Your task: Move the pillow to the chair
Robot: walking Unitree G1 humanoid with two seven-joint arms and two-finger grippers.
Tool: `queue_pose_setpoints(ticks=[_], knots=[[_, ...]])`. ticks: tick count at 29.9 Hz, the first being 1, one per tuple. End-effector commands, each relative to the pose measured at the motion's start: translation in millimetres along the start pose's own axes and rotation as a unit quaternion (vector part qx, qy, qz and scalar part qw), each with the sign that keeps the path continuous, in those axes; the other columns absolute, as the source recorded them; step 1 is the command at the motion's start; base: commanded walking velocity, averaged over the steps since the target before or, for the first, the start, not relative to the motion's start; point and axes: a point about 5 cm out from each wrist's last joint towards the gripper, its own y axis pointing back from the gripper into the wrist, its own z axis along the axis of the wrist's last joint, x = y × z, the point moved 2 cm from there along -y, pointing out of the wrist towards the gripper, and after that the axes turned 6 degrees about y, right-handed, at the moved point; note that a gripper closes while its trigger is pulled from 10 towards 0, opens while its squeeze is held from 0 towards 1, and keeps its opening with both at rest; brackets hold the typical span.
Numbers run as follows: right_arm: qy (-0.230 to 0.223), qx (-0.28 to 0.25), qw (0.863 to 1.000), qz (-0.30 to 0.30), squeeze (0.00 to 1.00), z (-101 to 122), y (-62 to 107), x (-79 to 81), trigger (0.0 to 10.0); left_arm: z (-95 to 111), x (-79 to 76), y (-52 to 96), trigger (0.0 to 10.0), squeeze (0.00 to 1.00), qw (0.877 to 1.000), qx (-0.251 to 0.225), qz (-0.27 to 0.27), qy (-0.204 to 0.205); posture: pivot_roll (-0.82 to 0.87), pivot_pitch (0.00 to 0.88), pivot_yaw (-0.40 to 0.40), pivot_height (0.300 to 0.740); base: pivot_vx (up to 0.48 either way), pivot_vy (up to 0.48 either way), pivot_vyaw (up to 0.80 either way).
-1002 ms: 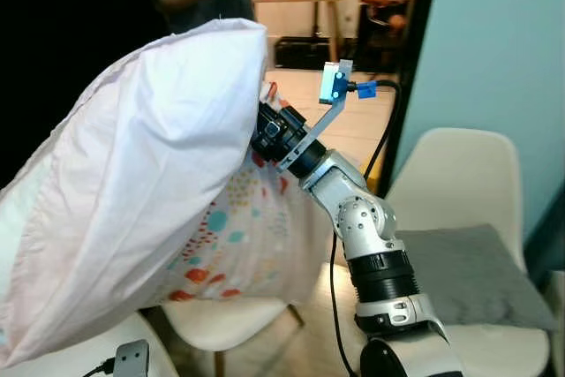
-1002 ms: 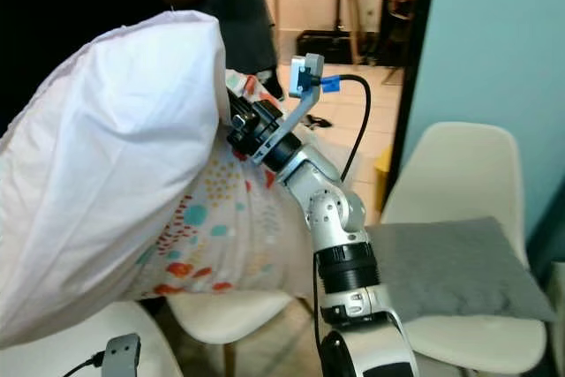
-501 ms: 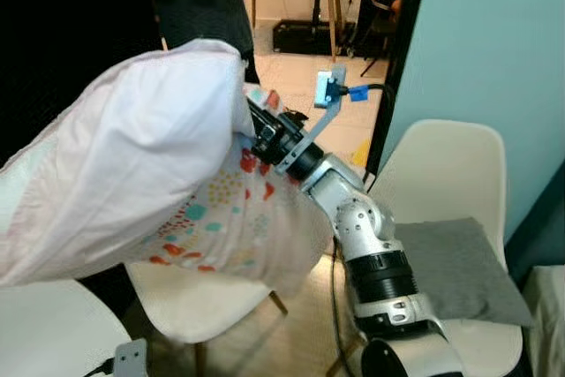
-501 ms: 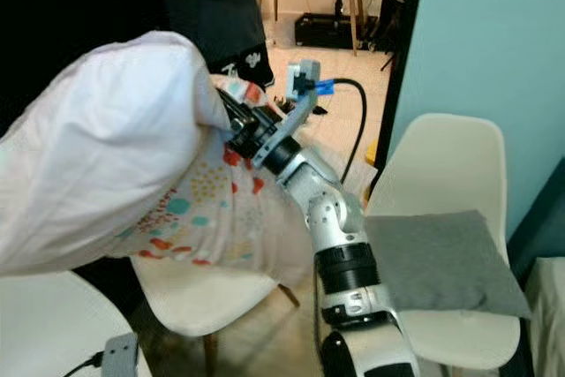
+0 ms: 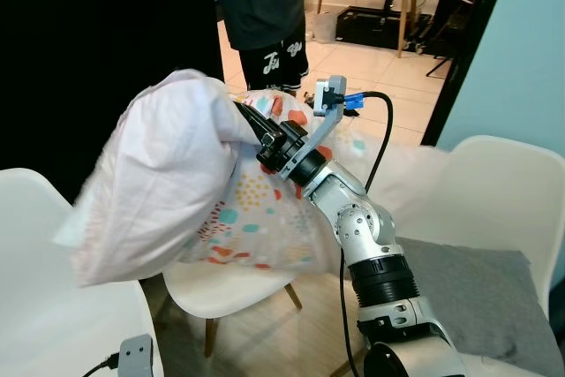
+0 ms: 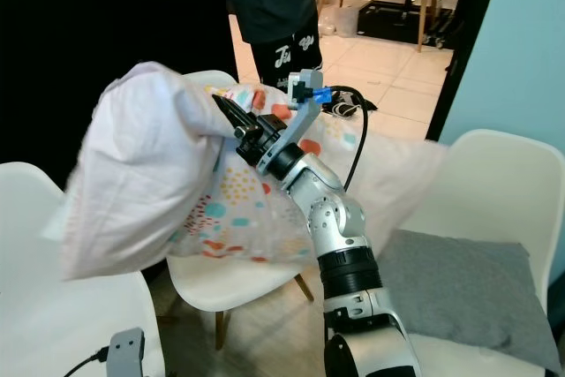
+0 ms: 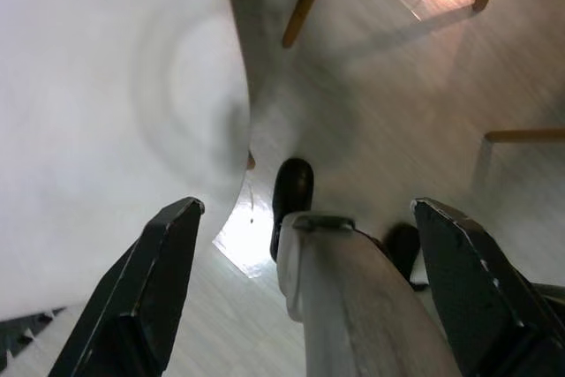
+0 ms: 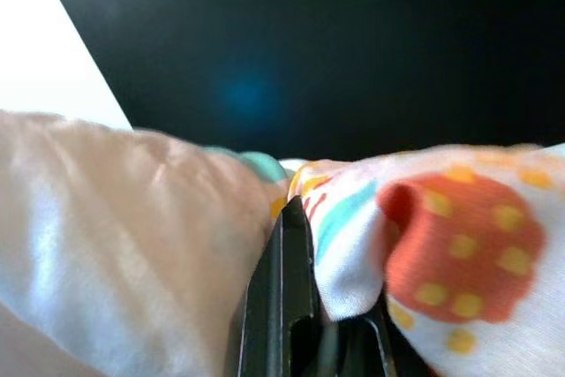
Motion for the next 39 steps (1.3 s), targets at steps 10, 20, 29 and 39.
queue_pose_setpoints(ticks=[10, 20, 29, 39], knots=[[0.008, -0.026, 1.0, -0.004, 0.0, 2.7, -6.4, 6.2, 10.0, 11.4, -5.4, -2.4, 10.0, 0.0, 1.0, -0.018, -0.004, 0.011, -0.05, 0.05, 0.024, 0.723, 0.0, -0.032, 0.51], [0.001, -0.022, 1.0, -0.02, 0.0, 1.8, -5.7, 1.6, 10.0, 47.5, -16.5, -6.1, 10.0, 0.0, 0.996, -0.084, -0.028, 0.027, -0.05, 0.063, 0.028, 0.723, 0.051, 0.0, 0.0], [-0.01, -0.055, 0.998, 0.021, 0.0, 20.2, -6.7, 9.8, 10.0, 129.4, -40.8, -0.6, 10.0, 0.0, 0.969, -0.23, -0.077, 0.054, -0.05, 0.07, 0.027, 0.723, 0.349, 0.0, 0.0], [0.012, -0.067, 0.998, 0.017, 0.0, 33.7, -17.5, 8.5, 10.0, 203.5, -67.7, 26.2, 10.0, 0.0, 0.919, -0.371, -0.132, 0.016, -0.03, 0.069, 0.022, 0.723, 0.398, 0.0, 0.0]])
